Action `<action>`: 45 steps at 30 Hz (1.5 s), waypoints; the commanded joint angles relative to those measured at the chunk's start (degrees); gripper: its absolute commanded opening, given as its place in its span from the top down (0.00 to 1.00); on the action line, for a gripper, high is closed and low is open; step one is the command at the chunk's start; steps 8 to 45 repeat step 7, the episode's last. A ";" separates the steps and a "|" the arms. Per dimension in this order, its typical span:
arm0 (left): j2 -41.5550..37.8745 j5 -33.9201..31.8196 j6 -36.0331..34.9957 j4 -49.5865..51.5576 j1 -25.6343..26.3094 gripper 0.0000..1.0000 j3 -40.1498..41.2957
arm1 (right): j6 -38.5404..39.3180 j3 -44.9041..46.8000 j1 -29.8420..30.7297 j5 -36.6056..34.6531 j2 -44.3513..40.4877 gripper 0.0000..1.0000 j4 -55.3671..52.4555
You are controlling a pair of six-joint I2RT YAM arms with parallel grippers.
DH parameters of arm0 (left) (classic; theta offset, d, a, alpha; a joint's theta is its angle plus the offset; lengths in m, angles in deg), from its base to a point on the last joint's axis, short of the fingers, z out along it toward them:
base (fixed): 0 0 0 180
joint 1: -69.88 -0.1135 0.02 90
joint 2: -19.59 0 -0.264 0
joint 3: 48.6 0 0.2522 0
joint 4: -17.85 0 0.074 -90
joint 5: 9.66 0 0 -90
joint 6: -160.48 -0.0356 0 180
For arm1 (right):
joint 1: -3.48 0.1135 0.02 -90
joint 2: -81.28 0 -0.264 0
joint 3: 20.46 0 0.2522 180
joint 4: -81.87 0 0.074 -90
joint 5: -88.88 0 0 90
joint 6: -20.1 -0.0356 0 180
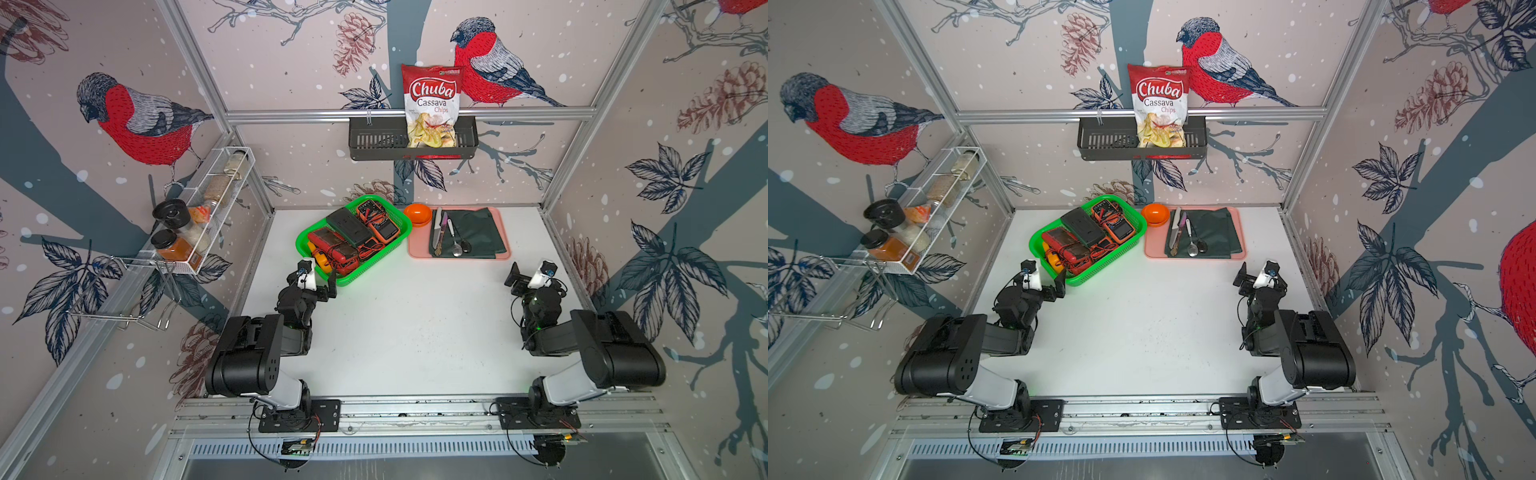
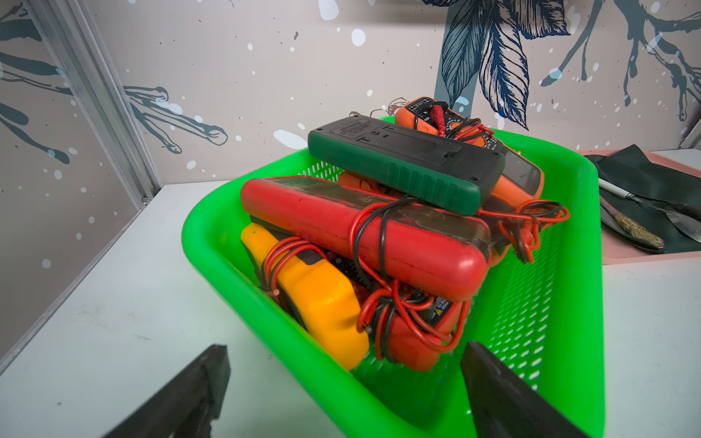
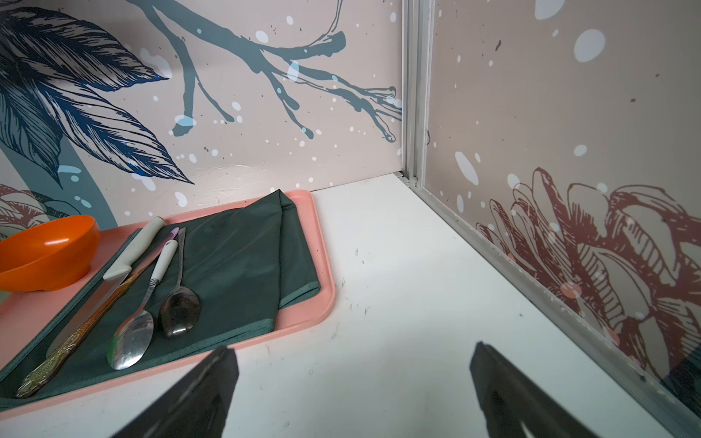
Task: Put the multimeter into the basket
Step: Reset both arms
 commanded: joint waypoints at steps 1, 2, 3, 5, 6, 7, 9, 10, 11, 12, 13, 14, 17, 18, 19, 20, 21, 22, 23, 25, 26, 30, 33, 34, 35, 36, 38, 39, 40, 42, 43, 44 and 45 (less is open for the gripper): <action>-0.14 0.62 -0.39 0.18 -0.16 0.02 -0.43 | -0.43 0.00 0.06 -0.66 0.05 0.00 1.14; -0.14 0.69 -0.39 0.11 -0.14 0.02 -0.39 | -0.48 0.00 0.14 -0.61 0.07 0.00 1.15; -0.14 0.62 -0.32 0.21 -0.13 0.02 -0.28 | -0.50 0.00 0.05 -0.61 0.03 0.00 1.15; -0.23 0.67 -0.31 0.15 -0.18 0.01 -0.32 | -0.48 0.00 0.11 -0.60 0.06 0.00 1.17; -0.23 0.62 -0.31 0.10 -0.13 0.02 -0.33 | -0.48 0.00 0.06 -0.60 0.02 0.00 1.18; -0.23 0.62 -0.31 0.14 -0.14 0.02 -0.37 | -0.48 0.00 0.12 -0.60 0.06 0.00 1.13; -0.23 0.62 -0.31 0.14 -0.14 0.02 -0.37 | -0.48 0.00 0.12 -0.60 0.06 0.00 1.13; -0.23 0.62 -0.31 0.14 -0.14 0.02 -0.37 | -0.48 0.00 0.12 -0.60 0.06 0.00 1.13; -0.23 0.62 -0.31 0.14 -0.14 0.02 -0.37 | -0.48 0.00 0.12 -0.60 0.06 0.00 1.13; -0.23 0.62 -0.31 0.14 -0.14 0.02 -0.37 | -0.48 0.00 0.12 -0.60 0.06 0.00 1.13; -0.23 0.62 -0.31 0.14 -0.14 0.02 -0.37 | -0.48 0.00 0.12 -0.60 0.06 0.00 1.13; -0.23 0.62 -0.31 0.14 -0.14 0.02 -0.37 | -0.48 0.00 0.12 -0.60 0.06 0.00 1.13; -0.23 0.62 -0.31 0.14 -0.14 0.02 -0.37 | -0.48 0.00 0.12 -0.60 0.06 0.00 1.13; -0.23 0.62 -0.31 0.14 -0.14 0.02 -0.37 | -0.48 0.00 0.12 -0.60 0.06 0.00 1.13; -0.23 0.62 -0.31 0.14 -0.14 0.02 -0.37 | -0.48 0.00 0.12 -0.60 0.06 0.00 1.13; -0.23 0.62 -0.31 0.14 -0.14 0.02 -0.37 | -0.48 0.00 0.12 -0.60 0.06 0.00 1.13; -0.23 0.62 -0.31 0.14 -0.14 0.02 -0.37 | -0.48 0.00 0.12 -0.60 0.06 0.00 1.13; -0.23 0.62 -0.31 0.14 -0.14 0.02 -0.37 | -0.48 0.00 0.12 -0.60 0.06 0.00 1.13; -0.23 0.62 -0.31 0.14 -0.14 0.02 -0.37 | -0.48 0.00 0.12 -0.60 0.06 0.00 1.13; -0.23 0.62 -0.31 0.14 -0.14 0.02 -0.37 | -0.48 0.00 0.12 -0.60 0.06 0.00 1.13; -0.23 0.62 -0.31 0.14 -0.14 0.02 -0.37 | -0.48 0.00 0.12 -0.60 0.06 0.00 1.13; -0.23 0.62 -0.31 0.14 -0.14 0.02 -0.37 | -0.48 0.00 0.12 -0.60 0.06 0.00 1.13; -0.23 0.62 -0.31 0.14 -0.14 0.02 -0.37 | -0.48 0.00 0.12 -0.60 0.06 0.00 1.13; -0.23 0.62 -0.31 0.14 -0.14 0.02 -0.37 | -0.48 0.00 0.12 -0.60 0.06 0.00 1.13; -0.23 0.62 -0.31 0.14 -0.14 0.02 -0.37 | -0.48 0.00 0.12 -0.60 0.06 0.00 1.13; -0.23 0.62 -0.31 0.14 -0.14 0.02 -0.37 | -0.48 0.00 0.12 -0.60 0.06 0.00 1.13; -0.23 0.62 -0.31 0.14 -0.14 0.02 -0.37 | -0.48 0.00 0.12 -0.60 0.06 0.00 1.13; -0.23 0.62 -0.31 0.14 -0.14 0.02 -0.37 | -0.48 0.00 0.12 -0.60 0.06 0.00 1.13; -0.23 0.62 -0.31 0.14 -0.14 0.02 -0.37 | -0.48 0.00 0.12 -0.60 0.06 0.00 1.13; -0.23 0.62 -0.31 0.14 -0.14 0.02 -0.37 | -0.48 0.00 0.12 -0.60 0.06 0.00 1.13; -0.23 0.62 -0.31 0.14 -0.14 0.02 -0.37 | -0.48 0.00 0.12 -0.60 0.06 0.00 1.13; -0.23 0.62 -0.31 0.14 -0.14 0.02 -0.37 | -0.48 0.00 0.12 -0.60 0.06 0.00 1.13; -0.23 0.62 -0.31 0.14 -0.14 0.02 -0.37 | -0.48 0.00 0.12 -0.60 0.06 0.00 1.13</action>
